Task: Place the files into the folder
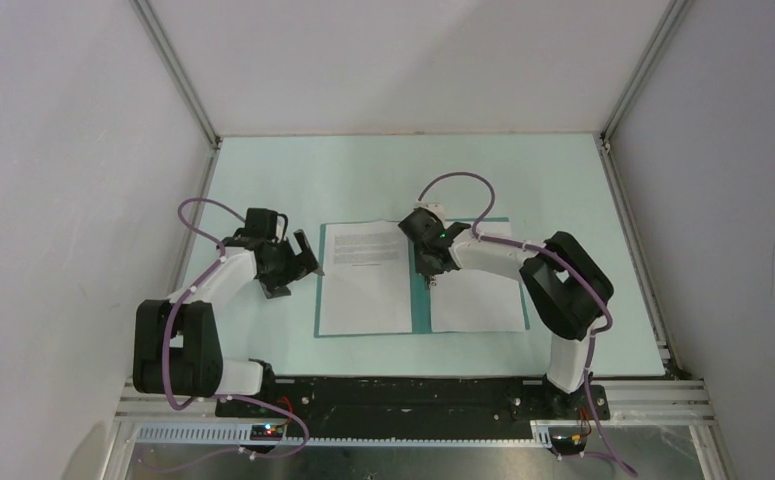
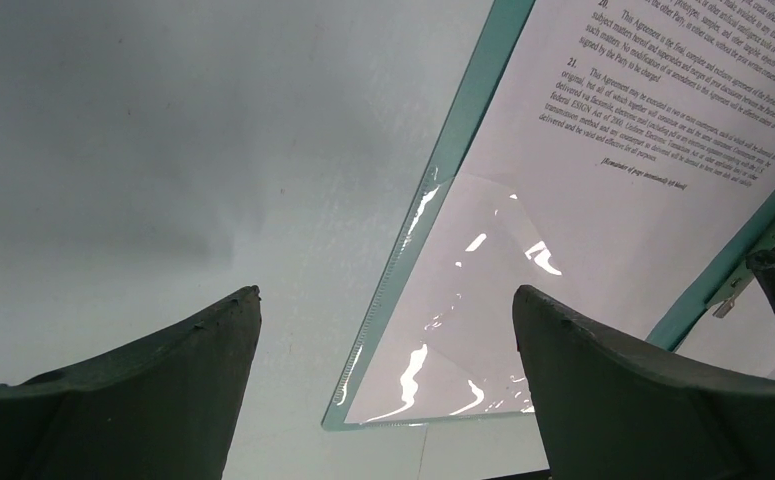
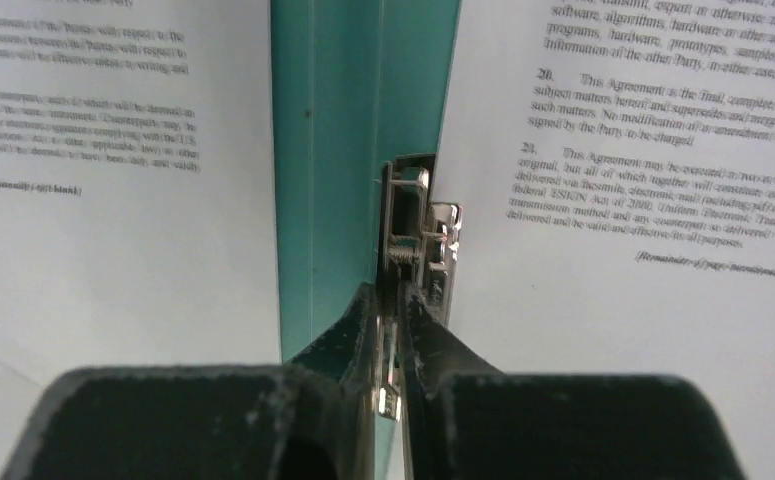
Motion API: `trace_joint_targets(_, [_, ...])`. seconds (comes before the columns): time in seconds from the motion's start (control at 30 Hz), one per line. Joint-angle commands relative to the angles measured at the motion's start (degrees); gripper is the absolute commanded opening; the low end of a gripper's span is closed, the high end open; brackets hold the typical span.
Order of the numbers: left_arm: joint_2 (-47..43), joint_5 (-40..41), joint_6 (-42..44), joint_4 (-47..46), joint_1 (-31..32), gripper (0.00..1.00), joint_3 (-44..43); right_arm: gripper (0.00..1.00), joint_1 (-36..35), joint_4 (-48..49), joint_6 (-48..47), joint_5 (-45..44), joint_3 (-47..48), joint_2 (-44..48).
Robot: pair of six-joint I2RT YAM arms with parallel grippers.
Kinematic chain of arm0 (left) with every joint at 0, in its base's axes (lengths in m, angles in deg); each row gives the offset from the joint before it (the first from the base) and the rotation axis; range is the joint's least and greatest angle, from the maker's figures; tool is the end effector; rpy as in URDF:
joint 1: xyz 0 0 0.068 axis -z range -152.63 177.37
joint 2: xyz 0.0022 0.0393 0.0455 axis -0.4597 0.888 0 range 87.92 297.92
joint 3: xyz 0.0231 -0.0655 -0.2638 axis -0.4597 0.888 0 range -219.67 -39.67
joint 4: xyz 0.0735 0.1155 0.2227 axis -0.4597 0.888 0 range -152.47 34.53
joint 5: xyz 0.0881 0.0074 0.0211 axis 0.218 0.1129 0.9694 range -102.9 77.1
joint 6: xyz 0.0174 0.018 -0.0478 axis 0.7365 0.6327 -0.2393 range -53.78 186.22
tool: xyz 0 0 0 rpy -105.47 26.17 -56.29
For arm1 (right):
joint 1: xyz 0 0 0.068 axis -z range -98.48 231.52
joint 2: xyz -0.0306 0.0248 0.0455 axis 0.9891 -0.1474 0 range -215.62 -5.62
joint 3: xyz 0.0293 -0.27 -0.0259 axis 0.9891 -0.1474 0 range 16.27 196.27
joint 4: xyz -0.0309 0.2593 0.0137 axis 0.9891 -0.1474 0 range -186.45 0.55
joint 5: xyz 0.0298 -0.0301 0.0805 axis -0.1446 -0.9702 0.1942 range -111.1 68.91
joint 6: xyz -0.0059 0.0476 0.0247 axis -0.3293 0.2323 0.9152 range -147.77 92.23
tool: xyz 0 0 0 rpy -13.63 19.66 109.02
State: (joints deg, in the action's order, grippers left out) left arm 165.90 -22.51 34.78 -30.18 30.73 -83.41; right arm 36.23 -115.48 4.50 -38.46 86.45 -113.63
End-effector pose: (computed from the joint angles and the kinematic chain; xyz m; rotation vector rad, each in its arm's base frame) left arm 0.2440 -0.0203 0.1834 -0.6260 2.7026 -0.3947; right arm 0.2745 0.2623 0.1647 -0.2031 2.5935 0.0687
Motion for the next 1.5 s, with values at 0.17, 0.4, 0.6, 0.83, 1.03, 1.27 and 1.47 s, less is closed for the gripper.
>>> trace_joint_targets(0.17, [0.82,-0.94,0.75,-0.39,0.1,1.0,-1.25,0.0,7.04,9.01,-0.59,17.25,-9.31,3.55])
trace_joint_targets(0.4, [1.35,-1.4,0.59,-0.39,0.0,1.0,-1.72,0.0,11.44,16.0,1.03,25.9,-15.67,8.0])
trace_joint_targets(0.6, [1.21,-1.17,0.27,-0.21,-0.01,1.0,-1.89,0.0,11.47,13.14,0.45,24.18,-15.25,12.83])
trace_joint_targets(0.83, [2.03,-3.48,0.63,-0.17,0.02,1.0,-2.75,0.0,13.82,16.42,0.83,33.7,-15.55,17.35])
trace_joint_targets(1.03, [1.75,-8.71,1.82,-0.2,-0.31,1.0,-4.33,0.0,16.58,15.98,1.03,38.71,-15.56,20.27])
trace_joint_targets(1.27, [3.26,-13.85,1.83,-1.85,-0.45,1.0,-5.11,0.0,18.44,15.89,1.94,42.92,-15.56,22.61])
trace_joint_targets(1.47, [2.56,-22.47,-0.26,-8.32,-0.44,1.0,-3.44,0.0,19.55,15.46,2.19,44.42,-15.59,23.69])
